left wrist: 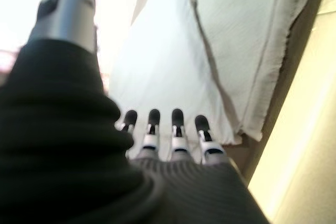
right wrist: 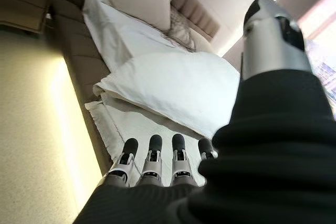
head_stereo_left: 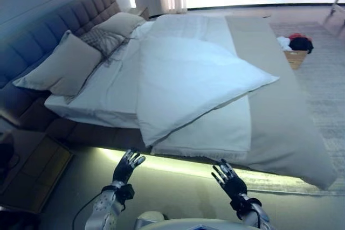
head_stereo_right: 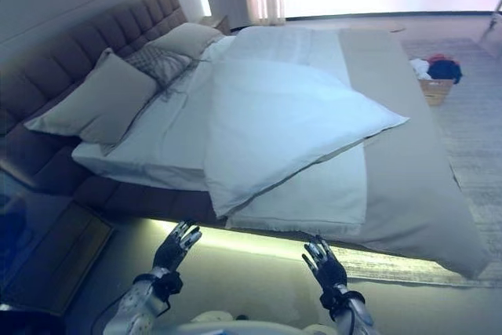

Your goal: Make the bed neatly

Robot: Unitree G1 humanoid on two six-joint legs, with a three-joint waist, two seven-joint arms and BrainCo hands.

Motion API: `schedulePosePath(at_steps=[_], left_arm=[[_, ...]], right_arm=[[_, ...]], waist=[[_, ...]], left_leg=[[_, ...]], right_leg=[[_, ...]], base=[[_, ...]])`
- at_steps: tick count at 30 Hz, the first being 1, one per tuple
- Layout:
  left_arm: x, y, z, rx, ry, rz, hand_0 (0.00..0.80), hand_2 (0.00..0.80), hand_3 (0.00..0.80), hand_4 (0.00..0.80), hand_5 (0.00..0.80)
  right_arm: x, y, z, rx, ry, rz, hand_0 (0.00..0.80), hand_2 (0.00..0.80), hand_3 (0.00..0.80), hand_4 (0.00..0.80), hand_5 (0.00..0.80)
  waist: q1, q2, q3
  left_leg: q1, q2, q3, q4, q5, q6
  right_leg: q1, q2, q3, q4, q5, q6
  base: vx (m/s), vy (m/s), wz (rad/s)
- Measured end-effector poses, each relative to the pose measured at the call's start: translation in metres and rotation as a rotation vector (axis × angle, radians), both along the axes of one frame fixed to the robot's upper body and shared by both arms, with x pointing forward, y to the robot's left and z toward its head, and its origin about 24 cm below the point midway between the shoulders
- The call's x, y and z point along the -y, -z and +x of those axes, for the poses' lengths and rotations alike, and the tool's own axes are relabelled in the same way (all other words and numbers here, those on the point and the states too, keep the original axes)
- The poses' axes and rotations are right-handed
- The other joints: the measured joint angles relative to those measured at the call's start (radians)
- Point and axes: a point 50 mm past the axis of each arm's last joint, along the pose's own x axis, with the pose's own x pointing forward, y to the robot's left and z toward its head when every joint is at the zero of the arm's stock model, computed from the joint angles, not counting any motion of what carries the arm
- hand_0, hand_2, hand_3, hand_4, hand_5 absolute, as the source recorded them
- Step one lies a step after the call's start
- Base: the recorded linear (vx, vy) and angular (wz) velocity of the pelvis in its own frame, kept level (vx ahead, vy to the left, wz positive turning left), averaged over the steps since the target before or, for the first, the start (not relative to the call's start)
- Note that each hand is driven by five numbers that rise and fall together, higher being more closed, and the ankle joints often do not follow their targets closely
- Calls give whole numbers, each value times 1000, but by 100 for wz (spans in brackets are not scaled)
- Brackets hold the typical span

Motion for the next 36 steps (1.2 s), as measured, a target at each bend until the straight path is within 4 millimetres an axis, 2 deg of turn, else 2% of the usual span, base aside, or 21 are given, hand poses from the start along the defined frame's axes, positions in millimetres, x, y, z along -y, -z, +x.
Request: schedulePosePath(at_steps=[3, 7, 10, 12, 13, 14, 16, 17, 18, 19, 20, 21, 22, 23, 26, 27, 28, 30, 32, 34, 36], left_arm=[[-1, 2, -1, -9, -7, -2, 0, 0, 0, 0, 0], [0, 0, 3, -2, 2, -4, 0, 0, 0, 0, 0], [6, -1, 12, 12, 37, -2, 0, 0, 0, 0, 0], [6, 0, 13, 4, 44, 2, 0, 0, 0, 0, 0], [4, 0, 12, 3, 44, 8, 0, 0, 0, 0, 0], [1, -1, 13, 4, 44, 21, 0, 0, 0, 0, 0], [-7, -5, 18, 8, 50, 49, 0, 0, 0, 0, 0], [-7, -6, 22, 11, 50, 45, 0, 0, 0, 0, 0], [-6, -7, 23, 14, 52, 40, 0, 0, 0, 0, 0], [-3, -7, 24, 19, 54, 31, 0, 0, 0, 0, 0], [0, -5, 20, 8, 51, 20, 0, 0, 0, 0, 0], [-1, -4, 20, 5, 45, 17, 0, 0, 0, 0, 0], [-3, -4, 20, 5, 36, 21, 0, 0, 0, 0, 0], [-4, -4, 21, 9, 29, 22, 0, 0, 0, 0, 0], [-12, -5, 22, 13, -9, 25, 0, 0, 0, 0, 0], [-11, -3, 20, 6, -19, 12, 0, 0, 0, 0, 0], [-10, -3, 19, 3, -24, -5, 0, 0, 0, 0, 0], [-12, -3, 17, 2, -31, -27, 0, 0, 0, 0, 0], [-13, -4, 17, 5, -32, -28, 0, 0, 0, 0, 0], [-12, -3, 17, 1, -22, -30, 0, 0, 0, 0, 0], [-10, -3, 16, -1, -7, -34, 0, 0, 0, 0, 0]], right_arm=[[0, -2, 5, 20, 0, -4, 0, 0, 0, 0, 0], [-2, 0, 3, 12, 1, 0, 0, 0, 0, 0, 0], [-3, 0, 4, 20, 11, -5, 0, 0, 0, 0, 0], [-2, 1, 2, 12, 13, -10, 0, 0, 0, 0, 0], [-2, 4, 1, 2, 16, -10, 0, 0, 0, 0, 0], [-3, 4, 1, 4, 15, -7, 0, 0, 0, 0, 0], [-3, 3, 6, 23, 14, -8, 0, 0, 0, 0, 0], [0, 4, 7, 21, 24, -11, 0, 0, 0, 0, 0], [3, 7, 5, 7, 44, -10, 0, 0, 0, 0, 0], [8, 7, 5, 5, 56, -22, 0, 0, 0, 0, 0], [17, 5, 3, 6, 50, -48, 0, 0, 0, 0, 0], [23, 5, 2, 4, 48, -65, 0, 0, 0, 0, 0], [25, 5, 2, 1, 45, -70, 0, 0, 0, 0, 0], [22, 5, 3, 6, 33, -62, 0, 0, 0, 0, 0], [12, 4, 9, 20, 20, -34, 0, 0, 0, 0, 0], [14, 6, 8, 11, 25, -39, 0, 0, 0, 0, 0], [15, 7, 8, 5, 31, -44, 0, 0, 0, 0, 0], [17, 7, 8, 5, 34, -47, 0, 0, 0, 0, 0], [18, 5, 12, 13, 32, -51, 0, 0, 0, 0, 0], [17, 5, 18, 17, 34, -52, 0, 0, 0, 0, 0], [18, 7, 18, 3, 52, -52, 0, 0, 0, 0, 0]], waist=[[-1, -6, -5], [-4, -27, 0], [-7, -45, 15], [-10, -36, 22], [-11, -29, 29], [-6, -35, 29], [-7, -71, 41], [-18, -82, 45], [-36, -97, 40], [-44, -110, 58], [-51, -84, 58], [-61, -58, 57], [-57, -66, 61], [-57, -65, 68], [-60, -83, 80], [-59, -83, 77], [-58, -75, 81], [-54, -73, 80], [-26, -74, 79], [-17, -85, 71], [-14, -103, 57]], left_leg=[[1, -17, 0, -4, -8, 11], [-19, -45, -10, 16, -22, 31], [-54, -77, -33, 76, -59, 46], [-45, -63, -58, 79, -64, 51], [-29, -51, -63, 64, -62, 54], [-36, -49, -72, 60, -63, 53], [-62, -49, -76, 60, -65, 50], [-75, -45, -91, 47, -65, 49], [-63, -58, -105, 44, -66, 45], [-69, -76, -94, 137, -93, 86], [-32, -71, -94, 142, -120, 89], [10, -58, -99, 95, -149, 46], [34, -67, -103, 79, -150, 49], [37, -62, -136, 86, -155, 45], [39, -29, -193, 106, -175, 15], [45, -5, -208, 118, -185, 6], [43, 12, -203, 137, -184, 7], [42, 37, -184, 183, -175, 15], [32, 55, -176, 220, -151, 26], [14, 60, -179, 244, -107, 20], [-17, 70, -180, 283, -53, -11]], right_leg=[[-17, -18, 22, 9, 0, 9], [-38, -50, 26, 47, -6, 18], [-81, -96, 26, 156, -13, 18], [-140, -105, 48, 269, 41, -16], [-156, -100, 65, 286, 50, -8], [-170, -83, 86, 226, 53, -3], [-210, -66, 102, 98, 69, 22], [-218, -53, 100, 54, 103, 20], [-204, -41, 86, 3, 129, 3], [-186, -53, 79, 1, 135, -5], [-172, -40, 69, 14, 127, -2], [-172, -34, 58, 58, 104, -12], [-204, -54, 75, 119, 81, 10], [-243, -56, 100, 172, 76, 10], [-274, -40, 105, 93, 128, 36], [-244, -24, 93, 77, 139, -4], [-216, -4, 72, 66, 124, -31], [-192, 28, 66, 69, 92, -60], [-185, 51, 67, 71, 65, -79], [-184, 63, 67, 69, 49, -97], [-173, 73, 60, 51, 41, -116]], base=[[-9, 142, -14], [31, 184, 4], [122, 126, 11], [227, -112, 4], [280, -219, -15], [318, -247, -31], [322, -219, -7], [298, -194, 35], [328, -230, 38], [320, -240, 27], [353, -269, 16], [363, -284, 8], [376, -308, -2], [355, -312, -14], [348, -322, 21], [351, -364, 46], [310, -344, 39], [260, -274, 22], [248, -241, -7], [224, -235, -9], [142, -188, 1]])
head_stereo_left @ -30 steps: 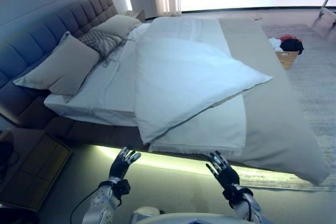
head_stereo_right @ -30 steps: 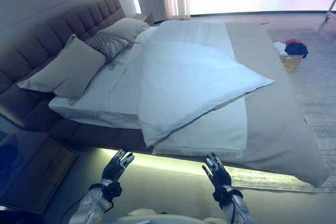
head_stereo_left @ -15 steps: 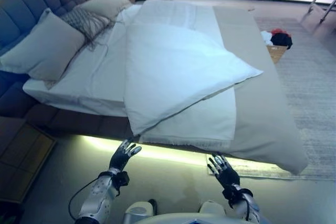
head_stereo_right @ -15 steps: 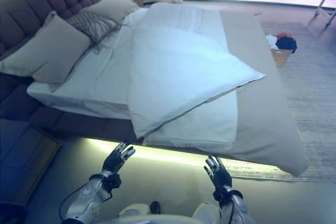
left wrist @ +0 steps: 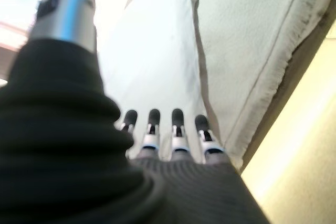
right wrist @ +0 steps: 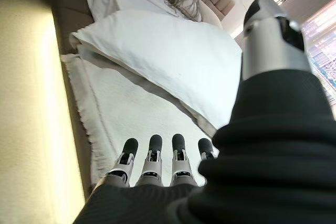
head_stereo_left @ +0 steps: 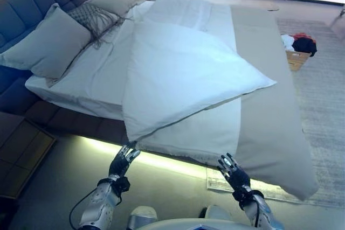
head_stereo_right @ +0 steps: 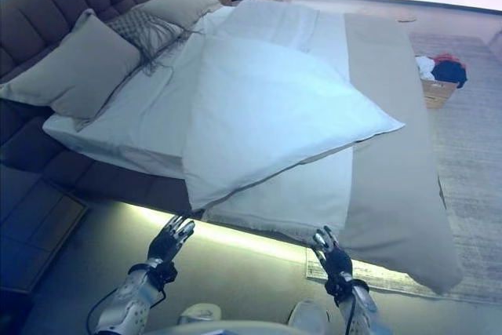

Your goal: Make the bed neatly

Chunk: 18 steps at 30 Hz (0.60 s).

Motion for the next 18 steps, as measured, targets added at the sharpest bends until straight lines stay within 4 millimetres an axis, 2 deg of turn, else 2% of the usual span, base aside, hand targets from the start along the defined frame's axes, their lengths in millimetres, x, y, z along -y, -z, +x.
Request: schedulePosePath(at_steps=[1, 3, 4, 5, 6, 7, 8, 10, 11, 13, 15, 17, 18], left_arm=[[2, 0, 0, -1, 9, -3, 0, 0, 0, 0, 0], [7, 1, -1, 0, 39, -12, 0, 0, 0, 0, 0], [9, 1, -1, 1, 52, -17, 0, 0, 0, 0, 0], [10, 0, -1, 6, 60, -20, 0, 0, 0, 0, 0], [12, -1, -1, 14, 68, -25, 0, 0, 0, 0, 0], [13, -2, -1, 19, 76, -31, 0, 0, 0, 0, 0], [13, -2, -2, 18, 79, -33, 0, 0, 0, 0, 0], [12, -2, -3, 16, 79, -32, 0, 0, 0, 0, 0], [12, -2, -3, 20, 79, -32, 0, 0, 0, 0, 0], [13, -2, -3, 22, 82, -36, 0, 0, 0, 0, 0], [14, 0, -5, 15, 80, -45, 0, 0, 0, 0, 0], [17, 3, -10, 3, 81, -59, 0, 0, 0, 0, 0], [18, 4, -11, 0, 83, -65, 0, 0, 0, 0, 0]], right_arm=[[1, 1, -1, -5, 4, -3, 0, 0, 0, 0, 0], [3, 2, -4, -10, 27, -3, 0, 0, 0, 0, 0], [4, 2, -6, -12, 40, -1, 0, 0, 0, 0, 0], [5, 3, -7, -14, 45, 0, 0, 0, 0, 0, 0], [5, 3, -9, -16, 54, 5, 0, 0, 0, 0, 0], [6, 4, -10, -18, 62, 9, 0, 0, 0, 0, 0], [7, 3, -11, -17, 65, 7, 0, 0, 0, 0, 0], [8, 4, -13, -25, 77, 9, 0, 0, 0, 0, 0], [8, 4, -13, -28, 82, 12, 0, 0, 0, 0, 0], [7, 5, -13, -36, 85, 8, 0, 0, 0, 0, 0], [7, 5, -14, -43, 88, 5, 0, 0, 0, 0, 0], [8, 5, -15, -48, 91, 2, 0, 0, 0, 0, 0], [8, 6, -16, -55, 88, 0, 0, 0, 0, 0, 0]], waist=[[1, -3, -5], [-3, -9, -15], [-5, -10, -19], [-7, -11, -20], [-12, -13, -20], [-12, -15, -22], [-14, -12, -20], [-15, 6, -22], [-15, 16, -26], [-11, 41, -28], [-9, 73, -24], [-4, 101, -23], [2, 114, -20]], left_leg=[[-12, 6, 0, 24, 22, -2], [-57, 24, -1, 94, 65, -43], [-77, 38, 0, 127, 89, -36], [-105, 51, 0, 154, 110, -48], [-126, 58, 3, 180, 132, -37], [-141, 64, 4, 207, 138, -36], [-141, 67, 30, 203, 118, -49], [-137, 72, 74, 149, 84, -61], [-139, 75, 79, 96, 78, -68], [-139, 95, 60, -62, 77, -79], [-142, 124, 23, -151, 90, -63], [-155, 147, 10, -198, 111, -63], [-156, 156, 11, -214, 123, -51]], right_leg=[[14, 6, -13, -12, 5, -22], [23, 24, -25, -28, -14, -28], [33, 35, -30, -42, -14, -40], [48, 46, -38, -57, -11, -53], [56, 55, -47, -67, -14, -58], [63, 63, -46, -84, -15, -69], [79, 75, -51, -103, -6, -85], [112, 104, -58, -137, -1, -93], [115, 116, -61, -146, 0, -94], [132, 151, -63, -175, 1, -94], [150, 174, -61, -180, -1, -90], [156, 179, -46, -166, -27, -67], [157, 173, -34, -144, -41, -59]], base=[[155, -215, 14], [156, -211, 12], [175, -186, 8], [192, -156, 14], [200, -96, 14], [220, -20, 5], [242, 49, -7], [269, 124, -2], [307, 180, 4], [304, 190, -2], [325, 224, -15], [342, 264, -21], [368, 301, -26]])
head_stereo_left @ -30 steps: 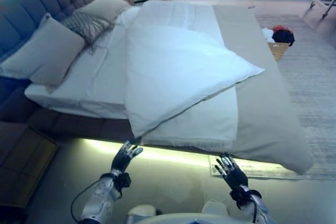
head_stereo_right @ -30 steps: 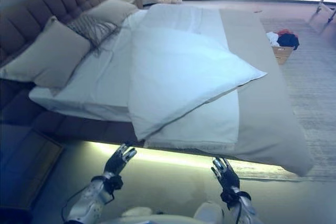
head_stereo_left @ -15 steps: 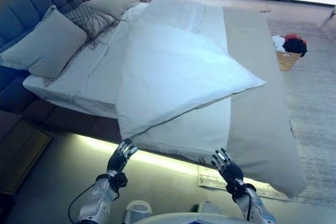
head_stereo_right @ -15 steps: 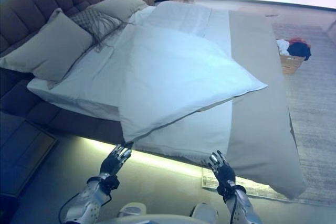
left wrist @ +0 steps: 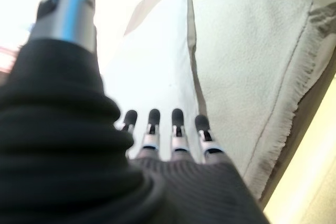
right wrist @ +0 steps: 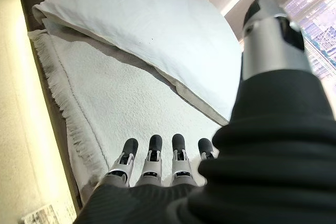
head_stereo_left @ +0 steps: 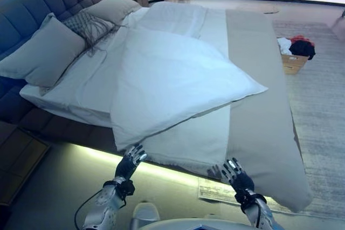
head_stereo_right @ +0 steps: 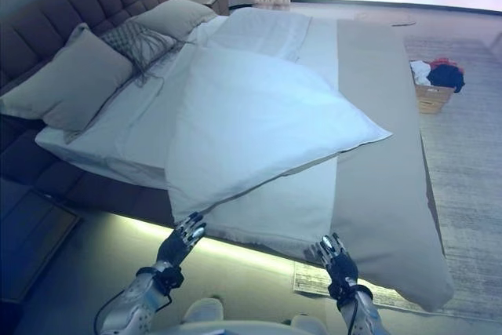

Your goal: Make the bed neatly

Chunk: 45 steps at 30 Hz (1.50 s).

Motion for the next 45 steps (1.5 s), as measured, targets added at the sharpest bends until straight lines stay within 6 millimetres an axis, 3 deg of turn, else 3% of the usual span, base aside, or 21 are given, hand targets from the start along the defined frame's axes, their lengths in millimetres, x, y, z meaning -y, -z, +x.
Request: schedulePosePath(at_steps=[2, 3, 4, 6, 8, 10, 13, 19, 20, 21, 22, 24, 26, 28, 29, 32, 33, 35, 38, 42, 45], left_arm=[[2, 2, -3, -9, 5, -14, 0, 0, 0, 0, 0], [3, 3, -4, -10, 9, -22, 0, 0, 0, 0, 0], [2, 3, -5, -13, 5, -20, 0, 0, 0, 0, 0], [-1, 2, -3, -6, -3, -26, 0, 0, 0, 0, 0], [-3, -2, 4, 19, -2, -35, 0, 0, 0, 0, 0], [-5, -4, 7, 31, 4, -34, 0, 0, 0, 0, 0], [-10, -5, 9, 34, -7, -25, 0, 0, 0, 0, 0], [-8, -10, 17, 47, 1, -10, 0, 0, 0, 0, 0], [-5, -9, 20, 46, 8, -8, 0, 0, 0, 0, 0], [-3, -8, 21, 40, 8, -8, 0, 0, 0, 0, 0], [-4, -6, 19, 29, 1, -2, 0, 0, 0, 0, 0], [-11, -2, 14, 3, -31, 20, 0, 0, 0, 0, 0], [-17, 1, 7, -23, -51, 39, 0, 0, 0, 0, 0], [-23, 1, 7, -28, -69, 65, 0, 0, 0, 0, 0], [-25, 1, 7, -34, -77, 77, 0, 0, 0, 0, 0], [-25, 1, 7, -35, -81, 82, 0, 0, 0, 0, 0], [-23, 1, 8, -34, -79, 79, 0, 0, 0, 0, 0], [-17, 1, 8, -27, -61, 75, 0, 0, 0, 0, 0], [-13, 0, 9, -8, -33, 93, 0, 0, 0, 0, 0], [-17, -6, 12, 48, 36, 220, 0, 0, 0, 0, 0], [-23, -12, 19, 95, 98, 399, 0, 0, 0, 0, 0]], right_arm=[[3, 3, -9, -27, 1, -6, 0, 0, 0, 0, 0], [5, 4, -14, -43, 2, -13, 0, 0, 0, 0, 0], [4, 6, -18, -60, -3, -11, 0, 0, 0, 0, 0], [0, 8, -23, -79, -9, -2, 0, 0, 0, 0, 0], [-6, 8, -20, -72, -24, 10, 0, 0, 0, 0, 0], [-12, 6, -12, -53, -51, 16, 0, 0, 0, 0, 0], [-24, -1, 3, -3, -51, 44, 0, 0, 0, 0, 0], [-33, -3, 6, 19, -90, 29, 0, 0, 0, 0, 0], [-32, -3, 6, 22, -84, 24, 0, 0, 0, 0, 0], [-31, -3, 6, 23, -81, 22, 0, 0, 0, 0, 0], [-31, -3, 5, 24, -79, 22, 0, 0, 0, 0, 0], [-32, -3, 3, 24, -77, 27, 0, 0, 0, 0, 0], [-33, 0, -2, 8, -82, 33, 0, 0, 0, 0, 0], [-34, 0, -2, 9, -91, 37, 0, 0, 0, 0, 0], [-34, 1, -2, 5, -95, 36, 0, 0, 0, 0, 0], [-29, 6, -2, -18, -90, 24, 0, 0, 0, 0, 0], [-27, 8, -5, -31, -83, 21, 0, 0, 0, 0, 0], [-17, 9, -7, -40, -51, 11, 0, 0, 0, 0, 0], [-2, 7, -9, -36, -20, -8, 0, 0, 0, 0, 0], [-2, 7, -8, -33, -13, 7, 0, 0, 0, 0, 0], [-3, 11, -9, -46, -16, 12, 0, 0, 0, 0, 0]], waist=[[0, 24, -8], [1, 38, -12], [6, 30, -12], [0, -4, -3], [6, -16, 10], [13, -17, 27], [40, -32, 32], [41, -25, -20], [41, -23, -26], [41, -14, -35], [40, -16, -50], [46, -29, -62], [46, -23, -77], [43, -39, -84], [41, -48, -85], [34, -53, -81], [18, -54, -82], [12, -42, -73], [9, -30, -43], [10, -49, -29], [9, -71, -18]], left_leg=[[1, 8, 9, -19, 14, 18], [7, 5, 18, -25, 3, -4], [40, -21, 29, -33, 0, -75], [53, -88, 47, -29, -19, -49], [51, -125, 48, -1, -38, -34], [59, -141, 48, 35, -76, -23], [70, -180, 67, 110, -148, -8], [15, -243, 54, 177, -213, 43], [14, -260, 42, 179, -217, 50], [17, -261, 37, 173, -215, 55], [22, -267, 35, 156, -213, 62], [50, -276, 39, 119, -198, 81], [89, -270, 49, 70, -191, 94], [88, -261, 72, 52, -183, 96], [90, -255, 75, 36, -186, 100], [111, -232, 58, 3, -179, 89], [112, -227, 41, -8, -174, 81], [127, -210, 33, -24, -161, 61], [126, -197, 40, -22, -154, 50], [138, -185, 76, -21, -152, 47], [158, -172, 94, -20, -163, 26]], right_leg=[[4, -19, 15, 54, -40, 25], [3, -31, 21, 90, -65, 46], [2, -67, 38, 126, -83, 78], [22, -137, 48, 135, -91, 110], [20, -179, 48, 135, -88, 117], [17, -210, 49, 174, -93, 123], [38, -261, 69, 182, -125, 174], [15, -320, 63, 224, -140, 115], [1, -329, 51, 264, -118, 85], [-38, -336, 52, 327, -80, 27], [-76, -350, 55, 389, -35, 8], [-133, -383, 88, 477, 55, 18], [-144, -381, 92, 466, 79, 66], [-158, -353, 72, 349, 65, 95], [-166, -331, 71, 262, 55, 126], [-199, -276, 80, 53, 118, 196], [-184, -266, 78, 24, 171, 200], [-168, -234, 60, 23, 160, 193], [-175, -232, 39, 59, 136, 178], [-178, -232, 25, 82, 115, 174], [-164, -229, 24, 94, 99, 175]], base=[[415, 352, -18], [373, 317, -13], [478, 396, -8], [455, 404, 4], [374, 383, 4], [414, 312, -27], [431, 306, -28], [279, 288, 3], [233, 313, 35], [280, 284, 27], [275, 231, 7], [266, 128, -2], [155, -25, -20], [150, -133, -31], [168, -157, -41], [123, -107, -31], [102, -102, 6], [134, -138, 15], [157, -177, 14], [186, -207, 9], [197, -251, 0]])
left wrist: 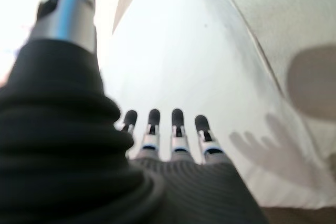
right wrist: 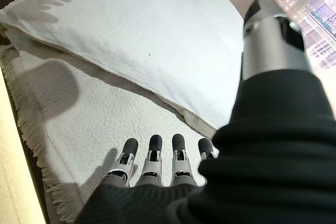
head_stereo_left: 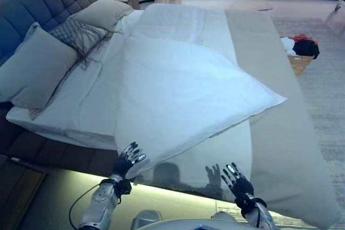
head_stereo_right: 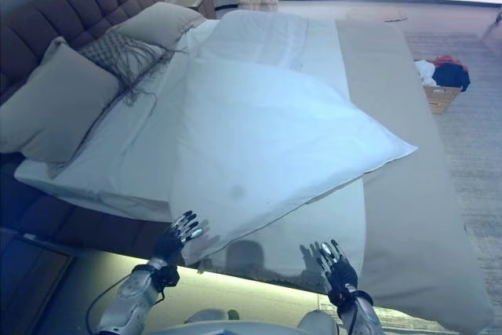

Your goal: Make the bed neatly

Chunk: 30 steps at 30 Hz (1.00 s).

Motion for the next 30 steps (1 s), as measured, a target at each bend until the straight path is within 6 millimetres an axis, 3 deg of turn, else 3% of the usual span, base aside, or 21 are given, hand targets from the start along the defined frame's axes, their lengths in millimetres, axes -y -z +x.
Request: schedulePosePath(at_steps=[3, 6, 9, 11, 13, 15, 17, 19, 23, 26, 28, 30], left_arm=[[-10, -7, 8, 36, 20, 197, 0, 0, 0, 0, 0], [-19, -10, 12, 60, -34, 305, 0, 0, 0, 0, 0], [-19, -6, 13, 55, -78, 345, 0, 0, 0, 0, 0], [-15, -5, 13, 59, -80, 356, 0, 0, 0, 0, 0], [-7, -4, 21, 74, -84, 351, 0, 0, 0, 0, 0], [-4, -5, 31, 83, -73, 359, 0, 0, 0, 0, 0], [0, -8, 37, 103, -68, 353, 0, 0, 0, 0, 0], [1, -8, 36, 111, -54, 367, 0, 0, 0, 0, 0], [1, -9, 34, 135, -48, 406, 0, 0, 0, 0, 0], [1, -29, 58, 250, -76, 468, 0, 0, 0, 0, 0], [10, -50, 81, 362, -83, 508, 0, 0, 0, 0, 0], [17, -58, 89, 418, -96, 533, 0, 0, 0, 0, 0]], right_arm=[[0, 2, 0, -10, -7, -1, 0, 0, 0, 0, 0], [1, 1, 2, -10, -23, -1, 0, 0, 0, 0, 0], [7, 1, 1, -33, -47, -14, 0, 0, 0, 0, 0], [15, -2, 2, -29, -66, -43, 0, 0, 0, 0, 0], [23, -8, 12, -9, -74, -79, 0, 0, 0, 0, 0], [23, -15, 31, 23, -90, -107, 0, 0, 0, 0, 0], [14, -16, 37, 38, -66, -82, 0, 0, 0, 0, 0], [4, -10, 29, 17, -51, -49, 0, 0, 0, 0, 0], [-6, -10, 27, 19, -70, -23, 0, 0, 0, 0, 0], [-12, -20, 50, 85, -113, -31, 0, 0, 0, 0, 0], [-16, -27, 65, 129, -115, -23, 0, 0, 0, 0, 0], [-16, -32, 73, 154, -102, -14, 0, 0, 0, 0, 0]], waist=[[-21, -29, 12], [-29, -31, 15], [-28, 8, 23], [-27, 35, 17], [-25, 55, 24], [-25, 71, 24], [-27, 62, 39], [-27, 49, 48], [-38, 35, 75], [-60, 26, 122], [-59, 20, 178], [-70, 14, 191]], left_leg=[[-1, -8, 11, 21, -12, -3], [-10, 5, 30, 84, -30, -7], [-21, 29, 27, 138, -44, 14], [-49, 41, -3, 127, -43, 18], [-129, 37, -25, 150, -40, 29], [-179, 23, -15, 114, -29, 34], [-175, 7, -1, 85, -7, 40], [-155, -5, -4, 83, -14, 29], [-184, -31, 13, 104, -18, 13], [-318, -10, 20, 164, 1, -1], [-348, 10, 20, 169, 9, -10], [-350, 23, 20, 168, 7, -6]], right_leg=[[-15, -17, 12, 42, -20, -1], [-19, -6, 26, 61, -31, -9], [-2, 27, 31, 24, -15, -37], [-29, 43, 42, 0, 8, -55], [-101, 40, 53, -6, 30, -65], [-169, 23, 46, -13, 72, -66], [-177, 1, 34, -18, 88, -60], [-170, -26, 32, 14, 72, -52], [-234, -58, 66, 66, 59, -28], [-336, -42, 76, 63, 92, -15], [-364, -24, 70, 67, 99, -18], [-374, -13, 68, 84, 88, -33]], base=[[143, -190, -3], [141, -56, -20], [44, 200, -28], [-117, 314, -24], [-155, 313, -20], [15, 295, -16], [228, 186, 1], [221, 46, 6], [-179, -133, -5], [-218, -252, 0], [-9, -180, -2], [37, -113, -4]])
